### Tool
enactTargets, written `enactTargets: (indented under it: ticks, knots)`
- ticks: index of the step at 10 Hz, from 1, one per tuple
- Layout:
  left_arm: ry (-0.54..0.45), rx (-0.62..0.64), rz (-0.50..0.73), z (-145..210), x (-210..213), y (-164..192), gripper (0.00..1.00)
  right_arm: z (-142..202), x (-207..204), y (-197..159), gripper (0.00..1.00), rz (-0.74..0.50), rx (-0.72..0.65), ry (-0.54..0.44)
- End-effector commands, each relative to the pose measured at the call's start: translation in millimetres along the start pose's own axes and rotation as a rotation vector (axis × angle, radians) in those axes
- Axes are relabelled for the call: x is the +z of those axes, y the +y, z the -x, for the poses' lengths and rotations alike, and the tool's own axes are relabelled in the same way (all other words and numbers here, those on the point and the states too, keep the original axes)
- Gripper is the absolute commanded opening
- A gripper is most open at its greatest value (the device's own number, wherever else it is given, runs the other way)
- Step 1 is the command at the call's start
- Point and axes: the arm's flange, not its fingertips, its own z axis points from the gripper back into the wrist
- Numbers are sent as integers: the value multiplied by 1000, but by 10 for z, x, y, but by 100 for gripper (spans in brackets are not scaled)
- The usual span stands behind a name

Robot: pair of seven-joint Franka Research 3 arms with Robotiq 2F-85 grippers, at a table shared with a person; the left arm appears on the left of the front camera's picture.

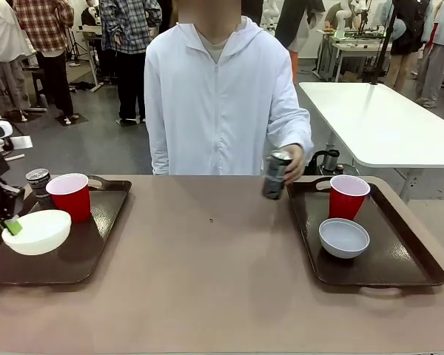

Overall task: Prepare tableware on both trays.
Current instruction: Pick up a Picnic Bowl from the table and place it on a Handle tray.

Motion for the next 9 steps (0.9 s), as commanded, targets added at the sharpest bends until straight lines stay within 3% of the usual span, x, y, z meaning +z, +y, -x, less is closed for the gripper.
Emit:
enactTargets:
  ticks: [1, 6, 9]
  knots:
    - [-40, 38, -25, -143, -120, 228, 0, 5, -13, 24, 96, 9, -18, -6]
    - [-138, 154, -72, -492, -550, 368, 0, 5, -13, 24, 96, 9, -18, -6]
    - [-116, 159, -98, -587, -657, 356, 0, 5, -13, 24, 96, 9, -18, -6]
